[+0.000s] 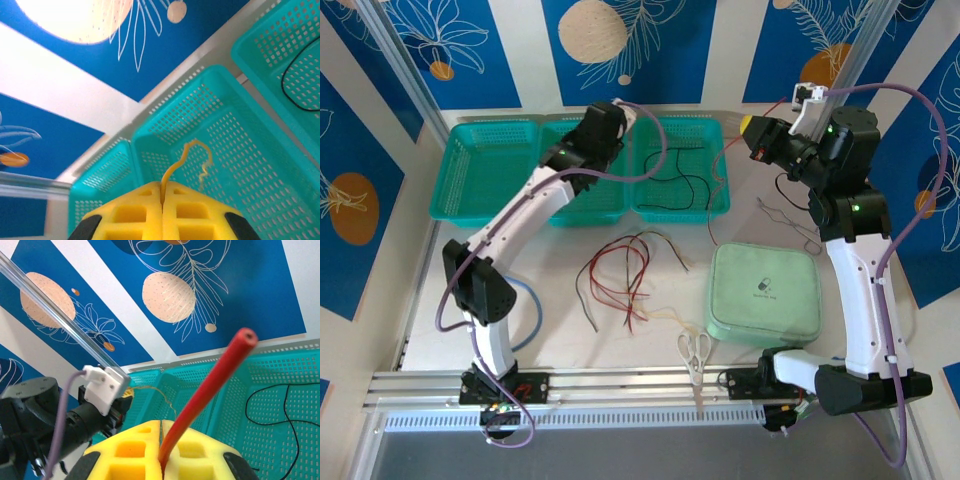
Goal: Untangle the cables
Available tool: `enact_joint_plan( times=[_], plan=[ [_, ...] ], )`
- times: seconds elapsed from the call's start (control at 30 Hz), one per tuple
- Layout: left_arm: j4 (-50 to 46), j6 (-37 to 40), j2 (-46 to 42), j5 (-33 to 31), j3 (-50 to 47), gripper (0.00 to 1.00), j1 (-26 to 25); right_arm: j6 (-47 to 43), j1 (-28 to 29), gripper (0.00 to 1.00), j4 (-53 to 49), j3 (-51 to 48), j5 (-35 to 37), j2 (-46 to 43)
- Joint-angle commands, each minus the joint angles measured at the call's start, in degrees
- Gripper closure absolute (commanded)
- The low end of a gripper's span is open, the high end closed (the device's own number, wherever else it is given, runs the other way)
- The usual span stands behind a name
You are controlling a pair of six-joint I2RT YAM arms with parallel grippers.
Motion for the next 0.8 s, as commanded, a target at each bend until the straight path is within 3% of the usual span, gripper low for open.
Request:
enact_joint_plan(
  times=[0.0,0.13,0.27,0.47,0.77],
  plan=[
    [13.8,17.3,-1.4,-5.9,-3.2,1.00,-1.6,-1.1,-0.4,1.00,-0.2,1.4,0.1,-0.6],
    [13.2,20.5,-1.6,-1.6,-2.3,1.00,-1.7,-1.0,-1.1,1.00,-0.1,1.6,-0.5,-0.2],
    [20.5,28.4,-3.5,2.6,-10.4,1.00,-1.4,-0.9,-2.1,1.00,-0.2,1.5,-1.0,-0.3],
    [25.0,34.6,-5.1,5.3,-18.3,1.00,0.5,-0.7,-3.3,1.00,-0.8,1.3,-2.0,-0.5],
    [29.8,40.0,-7.7,15.2,-29.1,1.00,4.0,-0.4,-3.4,1.00,-0.6,1.4,-2.3,-0.3]
  ],
)
